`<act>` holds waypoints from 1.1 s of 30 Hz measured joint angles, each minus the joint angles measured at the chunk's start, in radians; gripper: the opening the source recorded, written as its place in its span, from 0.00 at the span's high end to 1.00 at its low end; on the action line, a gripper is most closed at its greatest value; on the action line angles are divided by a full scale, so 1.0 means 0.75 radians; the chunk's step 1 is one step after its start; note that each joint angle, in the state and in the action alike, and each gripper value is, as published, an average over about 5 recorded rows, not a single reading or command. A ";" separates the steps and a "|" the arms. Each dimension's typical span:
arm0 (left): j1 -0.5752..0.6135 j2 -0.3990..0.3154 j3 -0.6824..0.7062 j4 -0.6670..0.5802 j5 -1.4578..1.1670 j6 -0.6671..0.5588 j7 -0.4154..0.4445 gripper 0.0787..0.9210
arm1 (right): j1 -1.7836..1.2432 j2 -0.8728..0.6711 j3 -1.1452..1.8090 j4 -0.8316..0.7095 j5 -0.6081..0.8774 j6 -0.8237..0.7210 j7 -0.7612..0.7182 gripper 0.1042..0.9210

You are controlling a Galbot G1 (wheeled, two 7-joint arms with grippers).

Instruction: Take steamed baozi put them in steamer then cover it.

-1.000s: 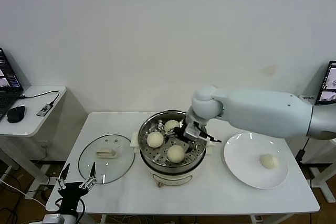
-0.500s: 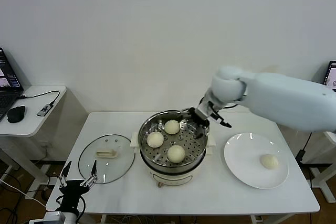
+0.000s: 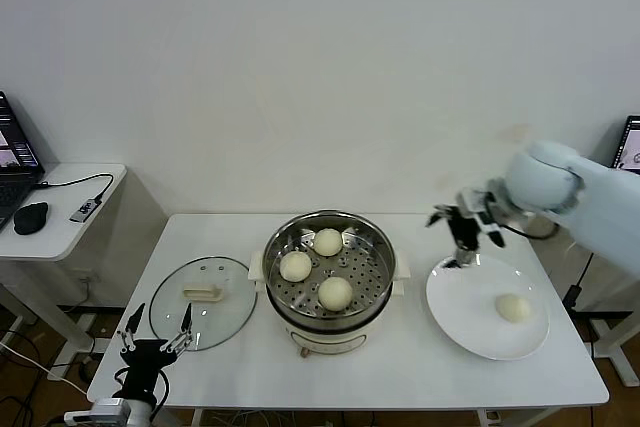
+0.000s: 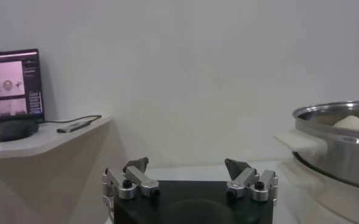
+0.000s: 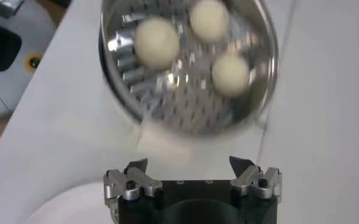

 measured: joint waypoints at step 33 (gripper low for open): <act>0.038 -0.024 -0.031 0.002 0.015 -0.002 0.000 0.12 | -0.884 0.058 0.723 -0.468 -0.540 0.220 0.053 0.12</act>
